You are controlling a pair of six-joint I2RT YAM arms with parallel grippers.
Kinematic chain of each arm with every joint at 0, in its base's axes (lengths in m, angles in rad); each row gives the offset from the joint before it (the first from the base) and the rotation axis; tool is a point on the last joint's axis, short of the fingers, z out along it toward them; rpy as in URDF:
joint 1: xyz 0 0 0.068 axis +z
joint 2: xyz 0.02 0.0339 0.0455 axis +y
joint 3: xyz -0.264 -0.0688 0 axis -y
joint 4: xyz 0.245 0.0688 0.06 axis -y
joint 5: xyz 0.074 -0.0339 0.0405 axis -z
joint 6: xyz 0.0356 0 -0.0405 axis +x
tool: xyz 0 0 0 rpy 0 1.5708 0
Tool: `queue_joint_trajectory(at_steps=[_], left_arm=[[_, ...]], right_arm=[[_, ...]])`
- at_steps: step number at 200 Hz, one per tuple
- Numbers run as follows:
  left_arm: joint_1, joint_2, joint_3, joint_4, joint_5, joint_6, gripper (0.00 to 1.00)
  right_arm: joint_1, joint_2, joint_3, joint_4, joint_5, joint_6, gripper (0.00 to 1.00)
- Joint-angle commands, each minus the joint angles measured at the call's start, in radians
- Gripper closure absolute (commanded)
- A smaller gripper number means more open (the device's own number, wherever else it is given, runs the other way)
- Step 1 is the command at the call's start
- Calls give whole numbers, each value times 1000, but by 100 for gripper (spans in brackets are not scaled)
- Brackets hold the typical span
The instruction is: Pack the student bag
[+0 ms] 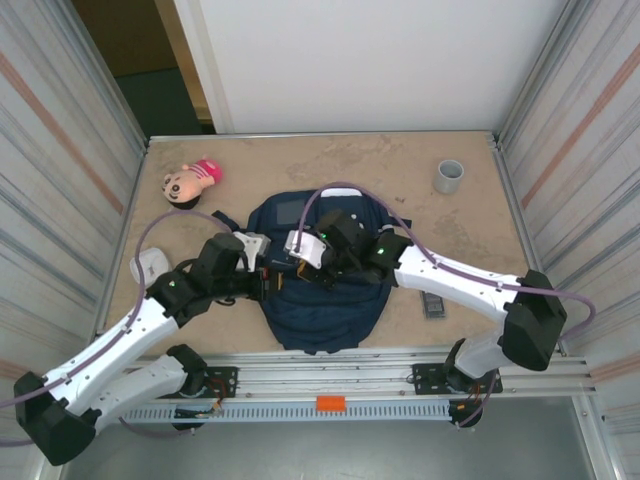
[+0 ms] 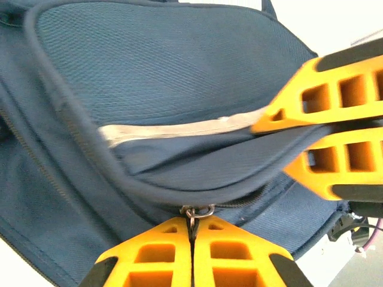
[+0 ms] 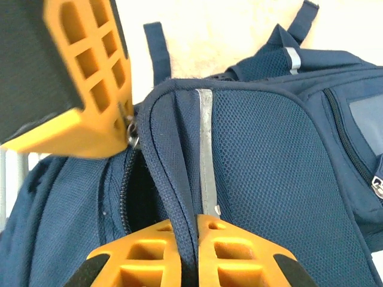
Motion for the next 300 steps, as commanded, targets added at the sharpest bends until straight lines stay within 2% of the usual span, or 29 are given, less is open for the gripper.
queue_joint_trajectory(at_steps=[1, 30, 56, 96, 115, 161, 181, 191, 205, 220, 232, 241, 281, 300], left_arm=[[74, -18, -42, -16, -75, 46, 100], [146, -30, -68, 23, -55, 89, 100], [156, -26, -81, 90, -56, 149, 100], [176, 41, -92, 202, -87, 214, 92], [195, 87, -84, 221, -96, 220, 88], [270, 170, -101, 265, -92, 216, 88], [293, 198, -91, 288, -50, 212, 88], [293, 201, -80, 289, -24, 223, 83], [293, 191, -64, 288, 31, 254, 70], [293, 153, -53, 288, 97, 323, 59], [293, 115, -47, 289, 145, 391, 43], [293, 76, -43, 289, 195, 458, 37], [284, -53, -46, 274, 543, 853, 33], [232, -74, -34, 214, 578, 1030, 31]], right_arm=[[-52, -134, -20, 2, -203, -14, 100], [-121, -192, -51, -4, -306, -20, 100], [-141, -188, -43, -34, -353, -37, 100], [-146, -168, -16, -37, -429, -39, 100], [-149, -162, -8, -35, -452, -33, 100], [-184, -173, 1, -26, -559, -10, 100], [-193, -177, -6, -12, -534, 0, 100], [-193, -172, -7, -14, -499, 1, 100], [-194, -162, -4, -22, -479, -5, 100], [-196, -147, -4, -24, -480, -11, 100], [-196, -132, 1, -26, -491, -13, 100], [-196, -124, 6, -28, -500, -13, 100], [-195, -120, 19, -29, -524, -12, 100], [-196, -124, 19, -26, -532, -11, 100]])
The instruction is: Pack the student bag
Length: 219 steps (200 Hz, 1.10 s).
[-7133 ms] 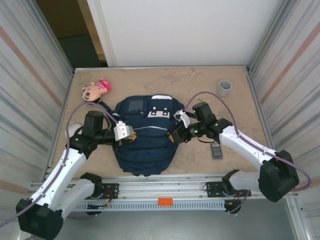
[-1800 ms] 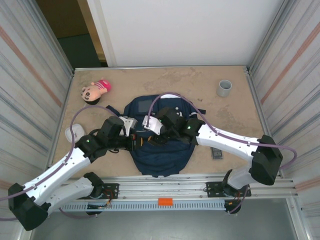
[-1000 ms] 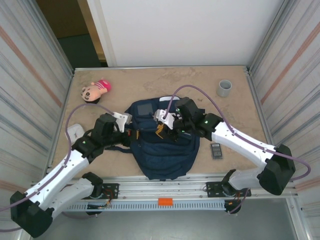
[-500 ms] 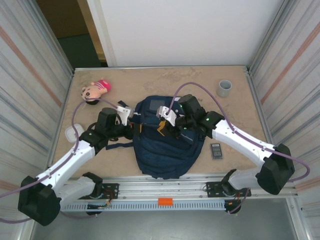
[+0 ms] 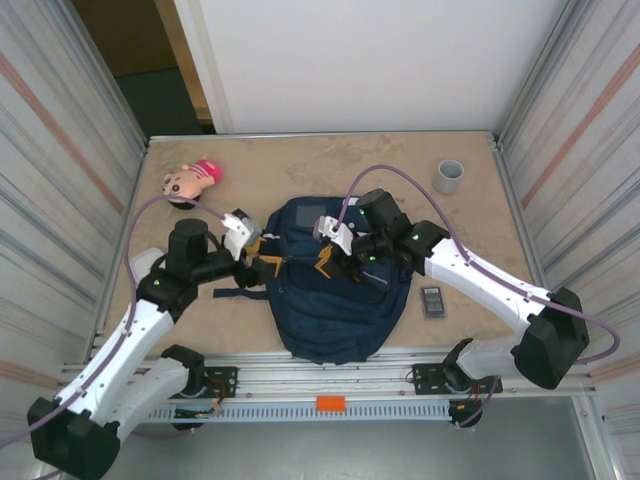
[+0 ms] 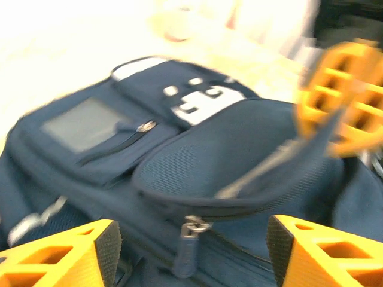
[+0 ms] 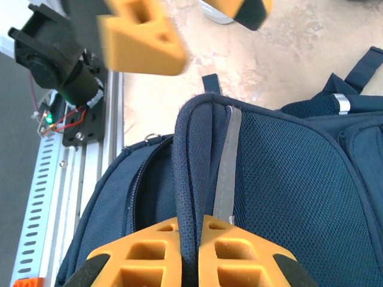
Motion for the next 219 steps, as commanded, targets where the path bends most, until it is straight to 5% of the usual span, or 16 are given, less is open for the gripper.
queue_joint_trajectory(at_steps=[1, 45, 67, 118, 138, 170, 219], left_arm=[[-54, -28, 31, -71, 166, 341, 31], [-196, 62, 72, -77, -88, 467, 27], [-199, 129, 77, 29, -114, 431, 29], [-204, 196, 99, 63, -97, 452, 82], [-197, 162, 86, 47, -157, 436, 97], [-122, 79, 50, 29, -135, 378, 99], [-44, 3, 17, 8, -106, 318, 99]], right_arm=[[6, -16, 61, 41, -110, 6, 100], [9, -11, 68, 39, -131, 13, 100], [10, -2, 74, 30, -131, 11, 100], [-3, -30, 50, 29, -100, 24, 99], [-19, -74, -4, 46, -46, 51, 78], [-75, -199, -164, 116, 29, 141, 53], [-172, -382, -352, 197, 37, 223, 44]])
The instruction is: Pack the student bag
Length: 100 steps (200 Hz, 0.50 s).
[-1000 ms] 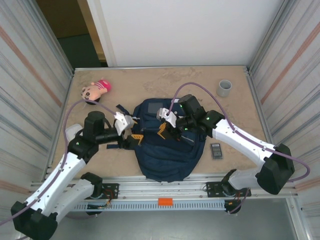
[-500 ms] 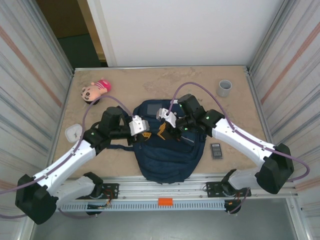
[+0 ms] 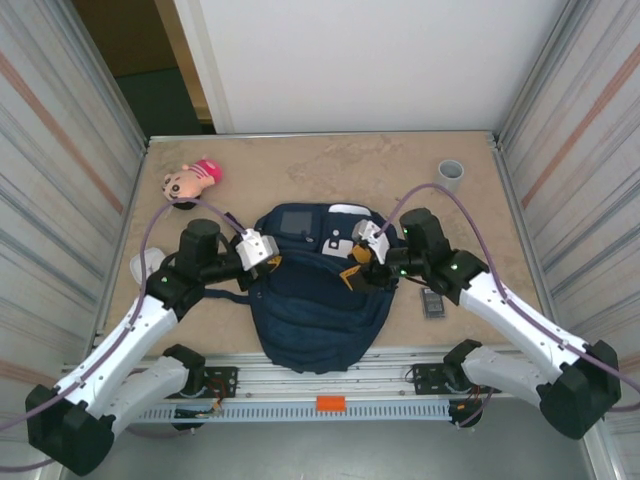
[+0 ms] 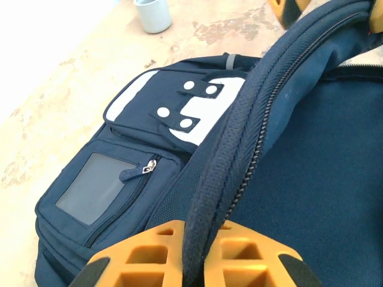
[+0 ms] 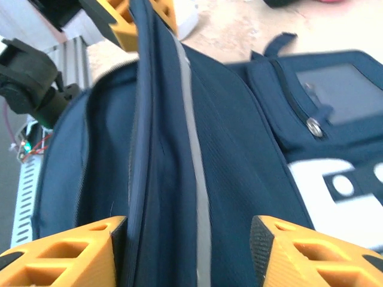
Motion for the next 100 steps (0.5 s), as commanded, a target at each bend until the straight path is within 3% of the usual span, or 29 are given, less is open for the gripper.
queue_joint_trajectory(at_steps=[1, 42, 68, 79, 100], left_arm=[[19, -42, 6, 24, 21, -63, 99], [20, -21, 14, 36, -22, -139, 99], [20, -16, 17, 53, -21, -172, 98], [20, -16, 17, 61, -31, -190, 98], [21, -16, 17, 66, -87, -243, 99]], right_arm=[[-27, -65, -42, 54, 19, 63, 44], [-23, -96, -96, 127, -48, 164, 38], [8, -94, -126, 142, 31, 189, 39], [16, -85, -138, 138, 73, 198, 48], [3, -87, -174, 188, 192, 220, 84]])
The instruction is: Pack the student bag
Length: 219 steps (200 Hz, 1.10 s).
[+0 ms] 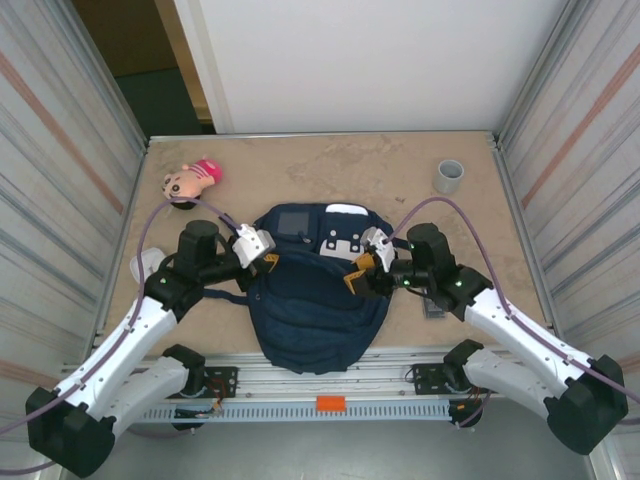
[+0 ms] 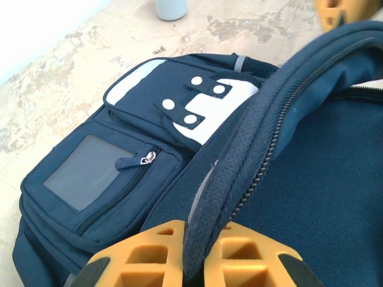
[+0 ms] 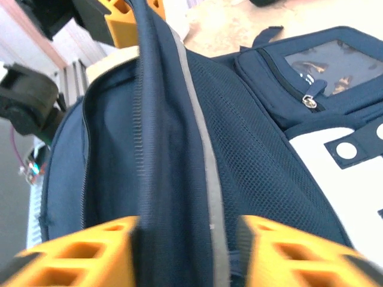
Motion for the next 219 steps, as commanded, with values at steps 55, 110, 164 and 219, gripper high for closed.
queue_joint_trajectory(at_steps=[55, 110, 164, 219], left_arm=[[36, -32, -20, 62, -264, -128, 96], [117, 0, -1, 69, -248, -145, 86], [117, 20, 145, -64, -11, -44, 42], [96, 175, 320, -193, 63, 69, 28]], right_arm=[[-109, 162, 30, 262, 119, 52, 100], [-127, 434, 213, 380, -4, 72, 100], [-128, 455, 274, 357, -68, 35, 100], [-126, 467, 296, 323, -112, 27, 100]])
